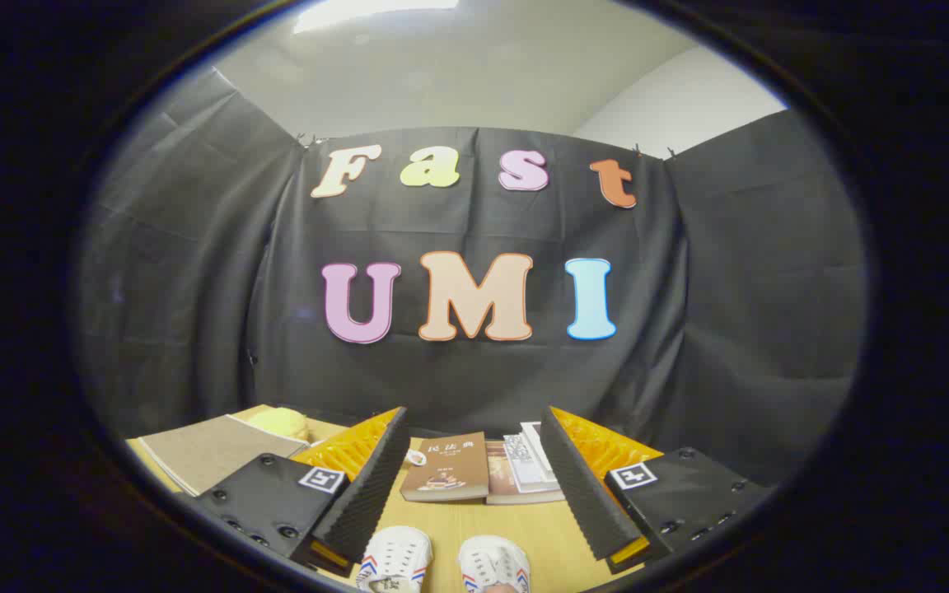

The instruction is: Open the storage box then place both shoes into the box .Put the left shoe in first, then the right shoe, with the right side of both shoes facing outward in a uniform manner.

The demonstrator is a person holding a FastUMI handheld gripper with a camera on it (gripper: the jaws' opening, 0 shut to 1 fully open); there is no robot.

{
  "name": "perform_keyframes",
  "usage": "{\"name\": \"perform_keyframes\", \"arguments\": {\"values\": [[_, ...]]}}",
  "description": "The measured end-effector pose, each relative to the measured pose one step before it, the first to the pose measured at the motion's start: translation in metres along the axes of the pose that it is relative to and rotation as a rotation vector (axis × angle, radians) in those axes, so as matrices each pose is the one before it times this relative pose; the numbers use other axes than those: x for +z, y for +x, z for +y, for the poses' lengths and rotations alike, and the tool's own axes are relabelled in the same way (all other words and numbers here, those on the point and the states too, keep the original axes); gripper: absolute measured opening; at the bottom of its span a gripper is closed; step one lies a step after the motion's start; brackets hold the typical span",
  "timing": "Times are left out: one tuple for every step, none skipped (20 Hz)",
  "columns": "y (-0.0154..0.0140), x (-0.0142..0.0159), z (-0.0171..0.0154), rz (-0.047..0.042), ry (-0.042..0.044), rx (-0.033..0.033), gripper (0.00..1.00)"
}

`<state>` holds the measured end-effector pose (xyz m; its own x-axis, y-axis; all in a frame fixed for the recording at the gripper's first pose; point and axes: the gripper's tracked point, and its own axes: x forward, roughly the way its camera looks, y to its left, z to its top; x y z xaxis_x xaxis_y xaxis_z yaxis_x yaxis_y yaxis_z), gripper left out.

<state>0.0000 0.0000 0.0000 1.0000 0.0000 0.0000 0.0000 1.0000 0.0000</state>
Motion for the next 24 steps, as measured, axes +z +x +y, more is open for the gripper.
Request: {"name": "perform_keyframes", "arguments": {"values": [[0.00116, -0.0016, -0.00166, 0.00303, 0.0054, -0.00041, 1.0], [0.00245, -0.00053, -0.0017, 0.0017, 0.00064, -0.00083, 1.0], [0.00093, -0.00151, -0.00328, 0.00164, -0.00388, -0.00575, 1.0], [0.0008, -0.00041, -0.00214, -0.00183, -0.0038, -0.00458, 1.0], [0.00111, 0.00041, -0.00175, -0.00183, -0.00115, -0.00533, 1.0], [0.0002, -0.00059, -0.00244, -0.00269, 0.00201, -0.00449, 1.0], [0.00027, 0.00031, -0.00096, -0.00129, 0.00339, -0.00113, 1.0], [-0.00017, -0.00052, -0.00168, 0.00133, 0.00031, -0.0024, 1.0], [-0.00135, 0.00143, -0.00319, -0.00954, -0.00149, -0.00778, 1.0], [-0.00048, 0.00403, -0.00278, -0.01077, -0.00093, -0.00446, 1.0], [-0.00143, 0.00319, -0.00171, -0.00846, -0.00052, -0.00381, 1.0], [-0.00148, 0.00081, -0.0019, -0.0036, -0.00279, -0.00147, 1.0], [-0.00101, 0.00178, 0.0005, -0.00351, -0.00295, 0.00408, 1.0], [-0.00072, 0.0019, 0.00027, -0.00489, -0.00501, 0.00347, 1.0], [-0.00014, 0.00277, 0.00013, -0.00415, -0.00492, 0.00439, 1.0], [-0.00113, 0.00136, 0.00185, -0.00341, -0.00462, 0.00615, 1.0], [-0.00024, 0.00108, 0.00048, -0.0035, -0.00396, 0.00325, 1.0], [-0.00084, 0.00077, 0.00101, -0.00215, -0.00155, 0.00381, 1.0], [0.00007, 0.00017, 0.00137, 0.00035, 0.00081, 0.00261, 1.0], [-0.00102, -0.00074, 0.00159, 0.00211, 0.00511, 0.00349, 1.0], [-0.00082, -0.00082, 0.00246, 0.00425, 0.01147, 0.00594, 1.0], [-0.0004, -0.00294, 0.00423, 0.0095, 0.01301, 0.00953, 1.0], [-0.00145, -0.00448, 0.00332, 0.01755, 0.01473, 0.00972, 1.0], [0.00001, -0.00242, 0.00461, 0.00838, 0.02596, 0.01654, 1.0]]}}
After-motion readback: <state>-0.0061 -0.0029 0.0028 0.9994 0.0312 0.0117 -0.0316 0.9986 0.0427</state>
